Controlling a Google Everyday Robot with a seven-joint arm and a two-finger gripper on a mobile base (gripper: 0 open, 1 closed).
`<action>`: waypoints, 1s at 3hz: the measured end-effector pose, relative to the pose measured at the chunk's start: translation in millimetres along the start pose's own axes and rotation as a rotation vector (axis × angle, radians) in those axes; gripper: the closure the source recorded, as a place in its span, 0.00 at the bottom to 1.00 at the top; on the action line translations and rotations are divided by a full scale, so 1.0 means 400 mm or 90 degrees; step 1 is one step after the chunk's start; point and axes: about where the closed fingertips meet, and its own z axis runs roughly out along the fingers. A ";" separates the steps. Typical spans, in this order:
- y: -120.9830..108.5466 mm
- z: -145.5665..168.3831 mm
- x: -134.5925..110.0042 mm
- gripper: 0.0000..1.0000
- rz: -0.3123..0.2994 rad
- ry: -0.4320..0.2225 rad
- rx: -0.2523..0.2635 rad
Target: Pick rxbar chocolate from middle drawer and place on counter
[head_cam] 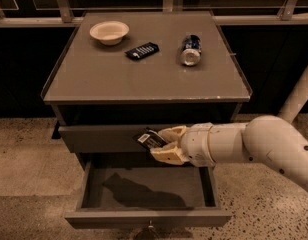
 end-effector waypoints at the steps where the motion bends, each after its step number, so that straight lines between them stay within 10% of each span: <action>1: 0.001 -0.020 -0.041 1.00 -0.042 -0.011 -0.036; 3: -0.072 -0.122 -0.252 1.00 -0.206 -0.006 -0.092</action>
Offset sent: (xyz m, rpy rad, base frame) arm 0.0247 -0.0041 0.1279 -0.0848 -0.1873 0.4882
